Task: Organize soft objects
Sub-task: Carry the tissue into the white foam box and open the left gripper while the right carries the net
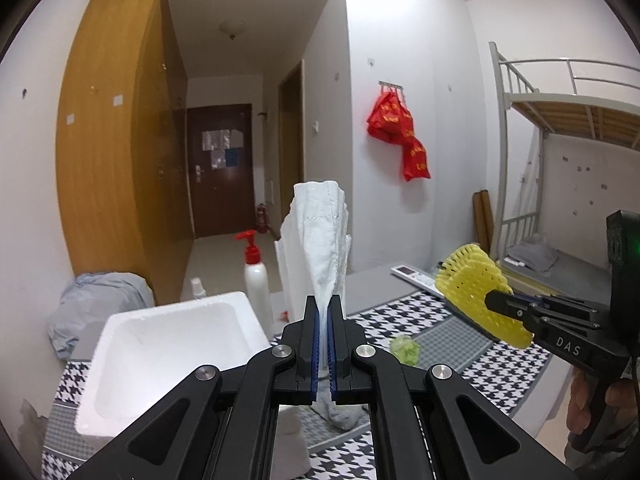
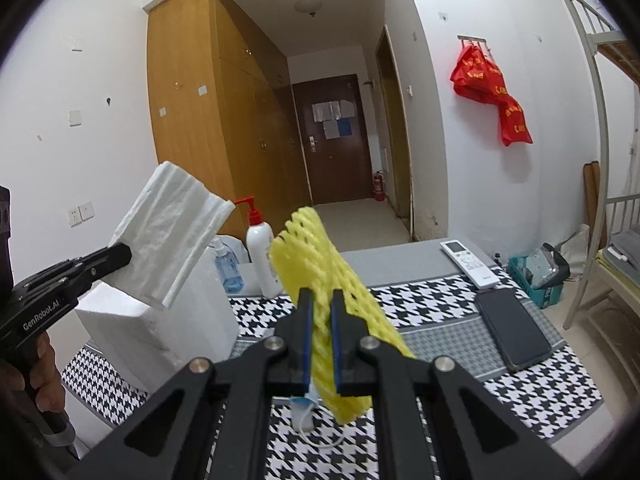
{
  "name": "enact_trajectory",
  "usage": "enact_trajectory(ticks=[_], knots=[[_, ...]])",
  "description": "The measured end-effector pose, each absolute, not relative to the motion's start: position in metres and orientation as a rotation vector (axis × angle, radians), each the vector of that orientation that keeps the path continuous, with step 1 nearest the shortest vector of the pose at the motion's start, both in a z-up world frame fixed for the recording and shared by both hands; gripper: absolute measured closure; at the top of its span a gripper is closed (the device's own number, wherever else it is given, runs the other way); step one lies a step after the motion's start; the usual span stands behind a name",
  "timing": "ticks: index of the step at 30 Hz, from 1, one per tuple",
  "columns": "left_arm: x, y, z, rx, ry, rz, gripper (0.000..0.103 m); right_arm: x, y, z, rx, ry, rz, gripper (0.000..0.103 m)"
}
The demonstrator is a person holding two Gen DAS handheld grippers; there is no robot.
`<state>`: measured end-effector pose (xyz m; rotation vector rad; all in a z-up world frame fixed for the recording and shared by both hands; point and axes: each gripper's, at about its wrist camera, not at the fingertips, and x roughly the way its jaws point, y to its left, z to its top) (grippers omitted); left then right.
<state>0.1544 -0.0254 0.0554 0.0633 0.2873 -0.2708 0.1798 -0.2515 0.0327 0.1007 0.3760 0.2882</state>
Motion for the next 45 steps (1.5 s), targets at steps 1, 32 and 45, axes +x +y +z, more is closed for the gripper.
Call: enact_trajectory(ticks=[1, 32, 45], knots=[[0.155, -0.024, 0.056, 0.065, 0.284, -0.262, 0.099, 0.181, -0.250, 0.033, 0.101, 0.373, 0.291, 0.093], [0.163, 0.040, 0.062, 0.016, 0.291, -0.023, 0.099, 0.203, -0.180, 0.051, 0.048, 0.325, 0.481, 0.093], [0.192, 0.055, 0.043, -0.005, 0.414, 0.004, 0.099, 0.213, -0.164, 0.044, 0.033, 0.354, 0.507, 0.093]])
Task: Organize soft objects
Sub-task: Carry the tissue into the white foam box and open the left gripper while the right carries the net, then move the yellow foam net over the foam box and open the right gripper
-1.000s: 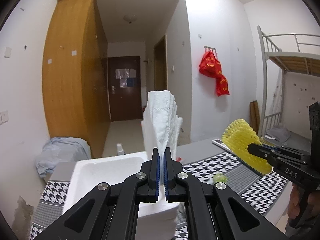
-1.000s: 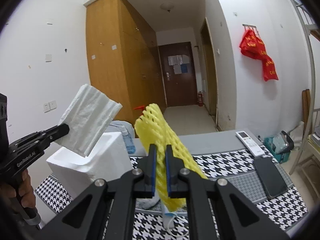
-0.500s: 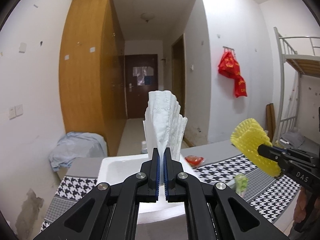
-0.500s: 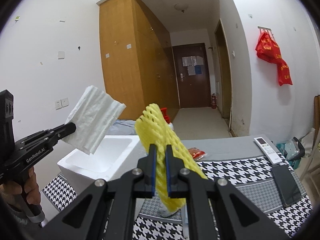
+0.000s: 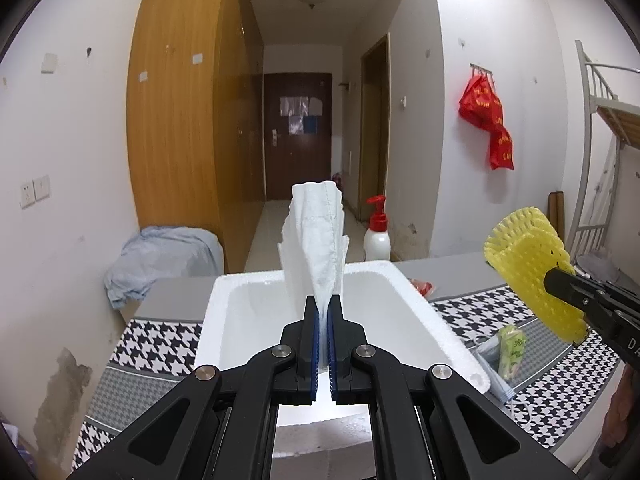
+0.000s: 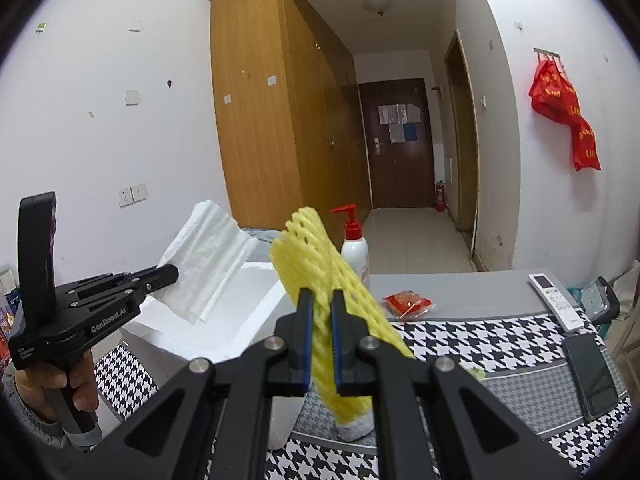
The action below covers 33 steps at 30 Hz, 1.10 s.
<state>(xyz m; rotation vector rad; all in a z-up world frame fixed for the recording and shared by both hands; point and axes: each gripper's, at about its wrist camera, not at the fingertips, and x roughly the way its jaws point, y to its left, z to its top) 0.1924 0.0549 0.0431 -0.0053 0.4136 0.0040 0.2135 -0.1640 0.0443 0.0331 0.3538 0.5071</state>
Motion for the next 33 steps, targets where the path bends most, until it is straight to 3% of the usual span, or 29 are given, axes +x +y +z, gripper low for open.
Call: enact_trajectory(ticks=[5, 6, 8, 10, 12, 16, 33], knots=[[0.199, 0.056, 0.038, 0.001, 0.458, 0.001, 0.098, 0.216, -0.161, 0.042, 0.033, 0.365, 0.505, 0.093], [0.200, 0.056, 0.037, 0.004, 0.465, 0.004, 0.093, 0.216, -0.161, 0.042, 0.033, 0.366, 0.503, 0.093], [0.201, 0.057, 0.037, 0.007, 0.470, 0.009, 0.072, 0.216, -0.160, 0.042, 0.034, 0.368, 0.502, 0.093], [0.199, 0.059, 0.038, -0.001, 0.459, 0.019, 0.033, 0.216, -0.159, 0.043, 0.032, 0.368, 0.501, 0.093], [0.194, 0.061, 0.039, -0.009, 0.435, 0.044, 0.020, 0.216, -0.159, 0.044, 0.031, 0.367, 0.500, 0.093], [0.183, 0.067, 0.042, -0.031, 0.380, 0.034, 0.003, 0.216, -0.159, 0.044, 0.028, 0.367, 0.498, 0.093], [0.144, 0.097, 0.054, -0.039, 0.279, 0.119, 0.001, 0.216, -0.149, 0.047, 0.028, 0.352, 0.530, 0.093]])
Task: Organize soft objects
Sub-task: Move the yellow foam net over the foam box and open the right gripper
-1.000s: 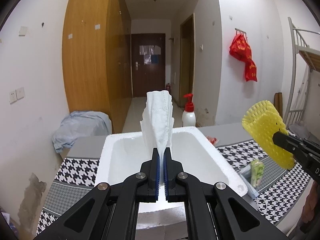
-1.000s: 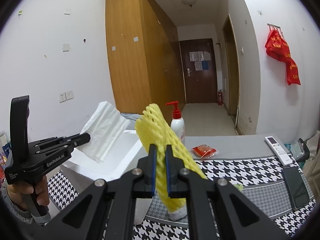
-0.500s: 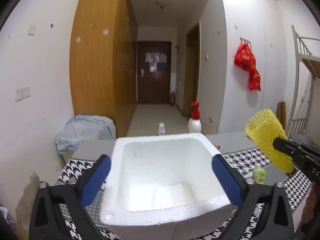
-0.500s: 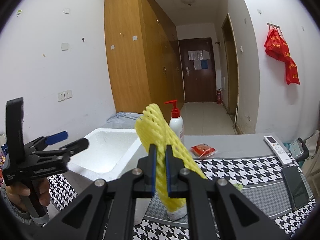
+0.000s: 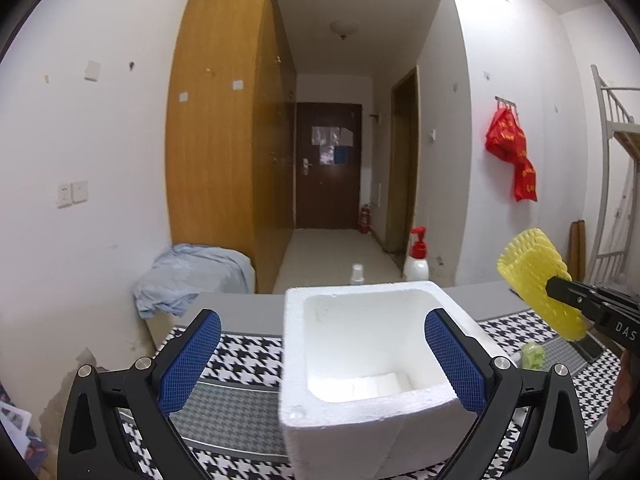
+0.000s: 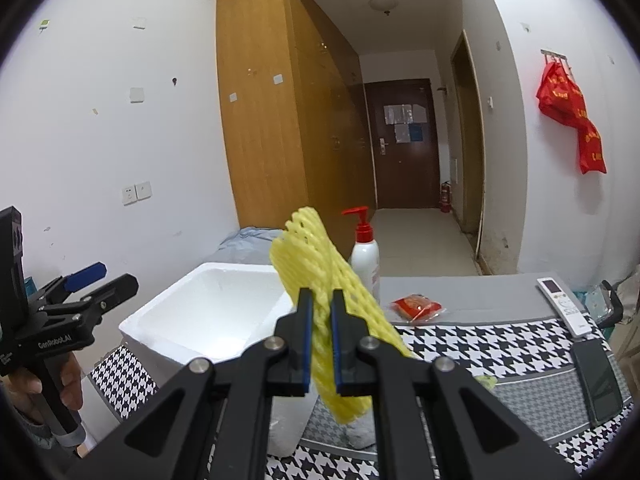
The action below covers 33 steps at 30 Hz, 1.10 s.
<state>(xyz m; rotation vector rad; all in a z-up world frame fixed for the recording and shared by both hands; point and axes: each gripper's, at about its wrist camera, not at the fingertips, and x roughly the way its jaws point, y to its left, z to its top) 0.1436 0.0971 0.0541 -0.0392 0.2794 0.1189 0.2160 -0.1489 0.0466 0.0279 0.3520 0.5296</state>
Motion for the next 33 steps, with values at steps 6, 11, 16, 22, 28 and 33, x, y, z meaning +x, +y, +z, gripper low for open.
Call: enact_trajectory(ticks=[6, 11, 16, 22, 28, 33], knots=[[0.132, 0.112, 0.054, -0.058, 0.269, 0.160, 0.001, 0.220, -0.140, 0.047, 0.018, 0.358, 0.555, 0.093], [0.127, 0.121, 0.049, -0.053, 0.272, 0.184, 0.001, 0.220, -0.129, 0.050, -0.004, 0.352, 0.562, 0.093], [0.120, 0.134, 0.045, -0.074, 0.271, 0.201, 0.001, 0.224, -0.119, 0.051, -0.009, 0.369, 0.574, 0.093], [0.113, 0.146, 0.040, -0.077, 0.269, 0.241, 0.001, 0.224, -0.101, 0.053, -0.029, 0.378, 0.601, 0.093], [0.104, 0.160, 0.036, -0.097, 0.276, 0.276, 0.001, 0.227, -0.079, 0.052, -0.048, 0.389, 0.641, 0.093], [0.098, 0.168, 0.030, -0.098, 0.276, 0.306, 0.001, 0.231, -0.061, 0.048, -0.071, 0.411, 0.669, 0.092]])
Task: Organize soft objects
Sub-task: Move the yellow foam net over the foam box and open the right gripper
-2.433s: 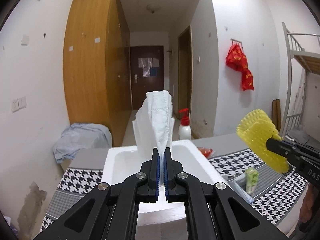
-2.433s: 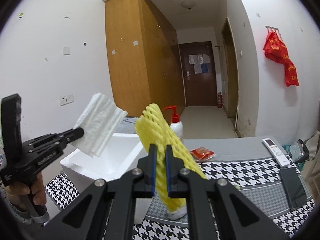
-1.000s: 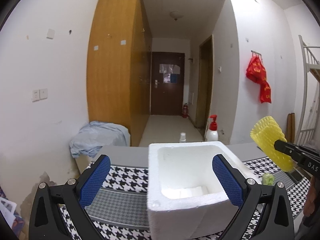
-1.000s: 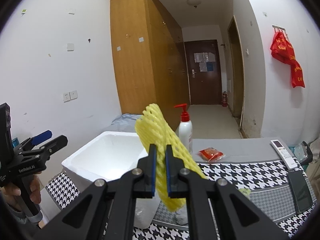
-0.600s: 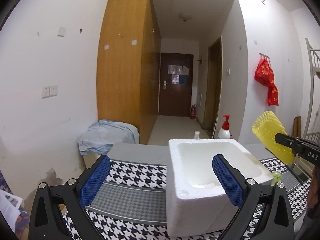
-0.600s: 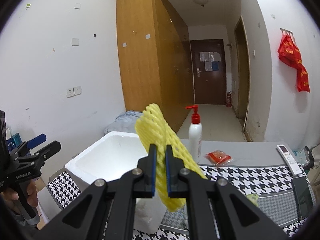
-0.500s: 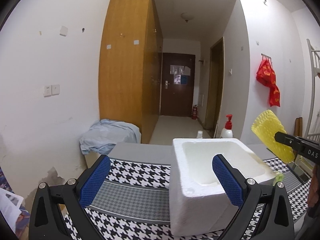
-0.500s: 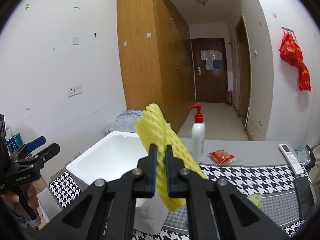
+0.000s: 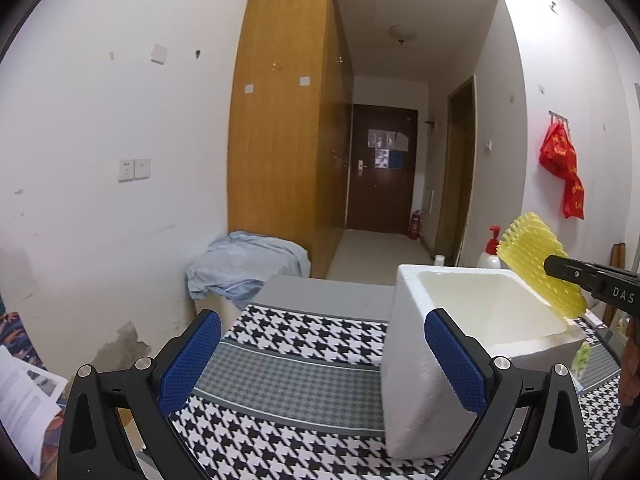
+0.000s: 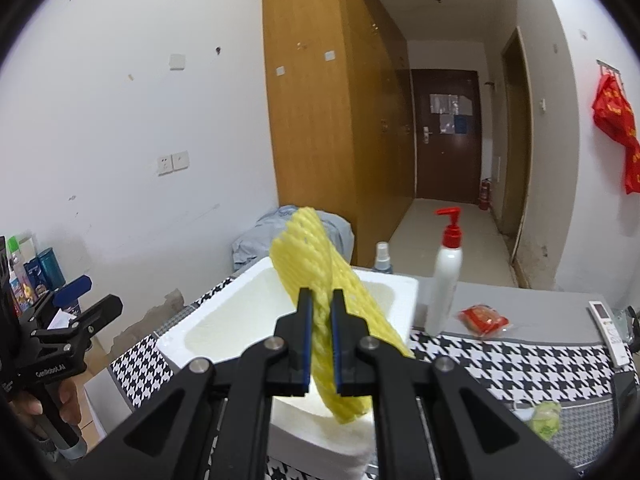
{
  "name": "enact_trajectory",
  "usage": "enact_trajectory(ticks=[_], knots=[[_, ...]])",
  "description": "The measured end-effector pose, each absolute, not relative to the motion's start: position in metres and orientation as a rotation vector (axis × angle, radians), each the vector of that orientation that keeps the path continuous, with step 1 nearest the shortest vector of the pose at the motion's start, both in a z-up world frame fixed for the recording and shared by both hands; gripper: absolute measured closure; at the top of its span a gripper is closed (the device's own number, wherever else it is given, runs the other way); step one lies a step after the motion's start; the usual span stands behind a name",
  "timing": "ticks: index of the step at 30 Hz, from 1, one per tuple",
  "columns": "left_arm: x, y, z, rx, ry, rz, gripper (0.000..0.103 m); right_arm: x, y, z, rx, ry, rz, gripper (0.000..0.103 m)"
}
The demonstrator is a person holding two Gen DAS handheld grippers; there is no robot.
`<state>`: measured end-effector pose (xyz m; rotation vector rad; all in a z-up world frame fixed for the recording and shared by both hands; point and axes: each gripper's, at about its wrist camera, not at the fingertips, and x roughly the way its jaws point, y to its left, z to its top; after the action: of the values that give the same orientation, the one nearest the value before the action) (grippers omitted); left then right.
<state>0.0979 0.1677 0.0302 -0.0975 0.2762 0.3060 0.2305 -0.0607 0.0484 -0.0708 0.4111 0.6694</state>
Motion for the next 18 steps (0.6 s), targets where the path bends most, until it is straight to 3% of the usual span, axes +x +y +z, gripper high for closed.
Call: enact_trajectory(ticks=[15, 17, 18], knots=[[0.097, 0.171, 0.020, -0.117, 0.295, 0.340, 0.001, 0.239, -0.040, 0.044, -0.095, 0.451, 0.683, 0.092], [0.095, 0.171, 0.019, -0.121, 0.291, 0.336, 0.001, 0.240, -0.038, 0.043, -0.094, 0.459, 0.682, 0.086], [0.094, 0.171, 0.018, -0.126, 0.290, 0.335, 0.001, 0.242, -0.038, 0.043, -0.092, 0.467, 0.686, 0.078]])
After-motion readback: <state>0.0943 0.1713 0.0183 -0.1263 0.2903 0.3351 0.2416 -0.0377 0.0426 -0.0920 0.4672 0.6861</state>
